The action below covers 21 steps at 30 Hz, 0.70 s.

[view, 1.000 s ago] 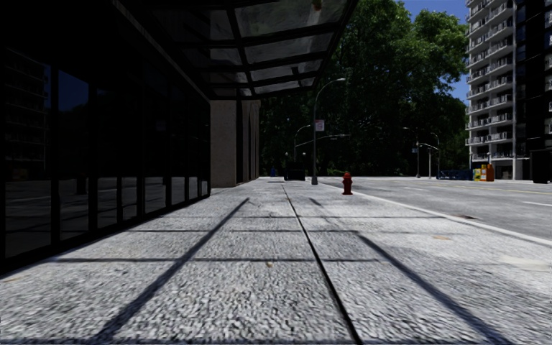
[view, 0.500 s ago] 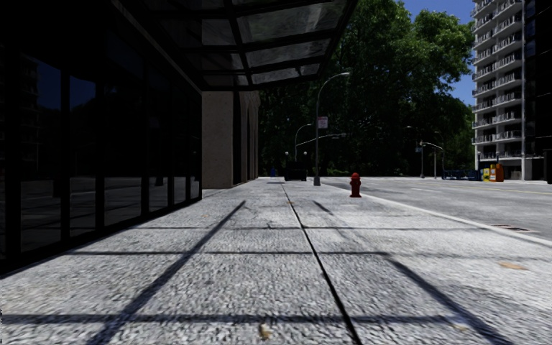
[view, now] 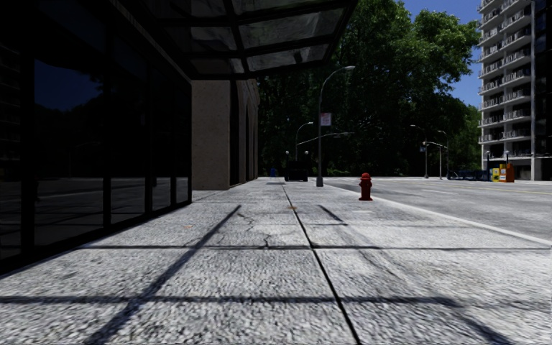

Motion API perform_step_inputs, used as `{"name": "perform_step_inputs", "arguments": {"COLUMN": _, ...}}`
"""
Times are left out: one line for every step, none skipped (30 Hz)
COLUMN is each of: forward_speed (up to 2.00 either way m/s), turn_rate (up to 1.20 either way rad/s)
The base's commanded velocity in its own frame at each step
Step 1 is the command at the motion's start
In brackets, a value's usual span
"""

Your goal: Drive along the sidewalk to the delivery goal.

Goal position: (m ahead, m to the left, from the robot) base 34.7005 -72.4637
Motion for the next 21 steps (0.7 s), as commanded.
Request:
{"name": "perform_step_inputs", "arguments": {"forward_speed": 2.0, "turn_rate": 0.0}}
{"name": "perform_step_inputs", "arguments": {"forward_speed": 2.0, "turn_rate": 0.0}}
{"name": "perform_step_inputs", "arguments": {"forward_speed": 2.0, "turn_rate": 0.0}}
{"name": "perform_step_inputs", "arguments": {"forward_speed": 2.0, "turn_rate": 0.0}}
{"name": "perform_step_inputs", "arguments": {"forward_speed": 2.0, "turn_rate": 0.0}}
{"name": "perform_step_inputs", "arguments": {"forward_speed": 2.0, "turn_rate": 0.0}}
{"name": "perform_step_inputs", "arguments": {"forward_speed": 2.0, "turn_rate": 0.0}}
{"name": "perform_step_inputs", "arguments": {"forward_speed": 2.0, "turn_rate": 0.0}}
{"name": "perform_step_inputs", "arguments": {"forward_speed": 2.0, "turn_rate": 0.0}}
{"name": "perform_step_inputs", "arguments": {"forward_speed": 2.0, "turn_rate": 0.0}}
{"name": "perform_step_inputs", "arguments": {"forward_speed": 2.0, "turn_rate": 0.0}}
{"name": "perform_step_inputs", "arguments": {"forward_speed": 2.0, "turn_rate": 0.0}}
{"name": "perform_step_inputs", "arguments": {"forward_speed": 2.0, "turn_rate": 0.0}}
{"name": "perform_step_inputs", "arguments": {"forward_speed": 2.0, "turn_rate": 0.0}}
{"name": "perform_step_inputs", "arguments": {"forward_speed": 2.0, "turn_rate": 0.0}}
{"name": "perform_step_inputs", "arguments": {"forward_speed": 2.0, "turn_rate": 0.0}}
{"name": "perform_step_inputs", "arguments": {"forward_speed": 2.0, "turn_rate": 0.0}}
{"name": "perform_step_inputs", "arguments": {"forward_speed": 2.0, "turn_rate": 0.0}}
{"name": "perform_step_inputs", "arguments": {"forward_speed": 2.0, "turn_rate": 0.0}}
{"name": "perform_step_inputs", "arguments": {"forward_speed": 2.0, "turn_rate": 0.0}}
{"name": "perform_step_inputs", "arguments": {"forward_speed": 2.0, "turn_rate": 0.0}}
